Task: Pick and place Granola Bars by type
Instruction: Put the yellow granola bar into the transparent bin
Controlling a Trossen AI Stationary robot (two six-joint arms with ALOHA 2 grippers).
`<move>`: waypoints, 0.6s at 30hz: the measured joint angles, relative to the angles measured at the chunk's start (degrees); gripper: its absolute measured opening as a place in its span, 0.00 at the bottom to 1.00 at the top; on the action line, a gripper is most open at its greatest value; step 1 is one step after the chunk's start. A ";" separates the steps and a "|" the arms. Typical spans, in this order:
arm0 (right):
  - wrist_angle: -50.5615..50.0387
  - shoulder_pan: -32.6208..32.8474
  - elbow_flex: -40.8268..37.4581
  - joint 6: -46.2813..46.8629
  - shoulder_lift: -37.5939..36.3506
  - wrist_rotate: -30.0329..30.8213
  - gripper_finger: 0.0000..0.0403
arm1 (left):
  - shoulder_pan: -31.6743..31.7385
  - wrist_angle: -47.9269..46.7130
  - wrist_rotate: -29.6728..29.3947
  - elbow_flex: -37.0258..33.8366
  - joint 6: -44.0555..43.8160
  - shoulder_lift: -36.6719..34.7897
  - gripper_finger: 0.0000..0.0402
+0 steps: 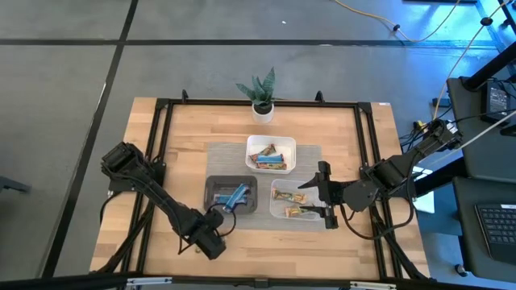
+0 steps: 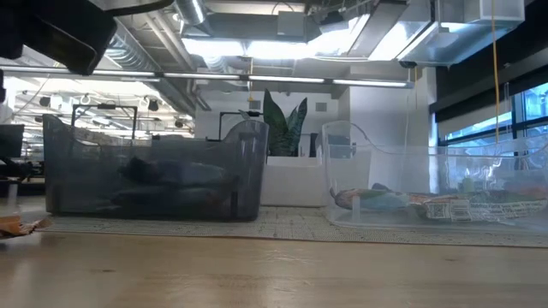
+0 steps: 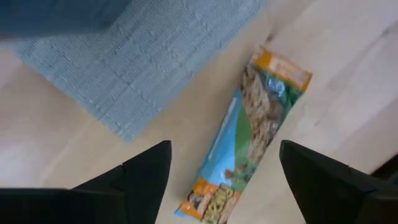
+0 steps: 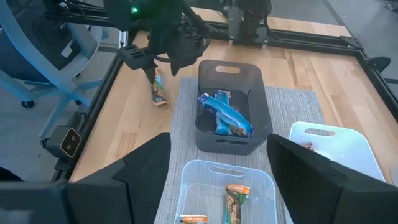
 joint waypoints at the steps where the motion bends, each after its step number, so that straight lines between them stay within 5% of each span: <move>1: 0.00 0.02 0.00 0.00 0.00 0.00 0.67 | -0.19 0.07 -0.60 0.00 -0.19 0.00 0.73; 18: -0.04 0.01 0.00 -0.20 0.00 0.00 0.67 | -0.38 2.94 -0.17 0.00 11.11 1.88 0.73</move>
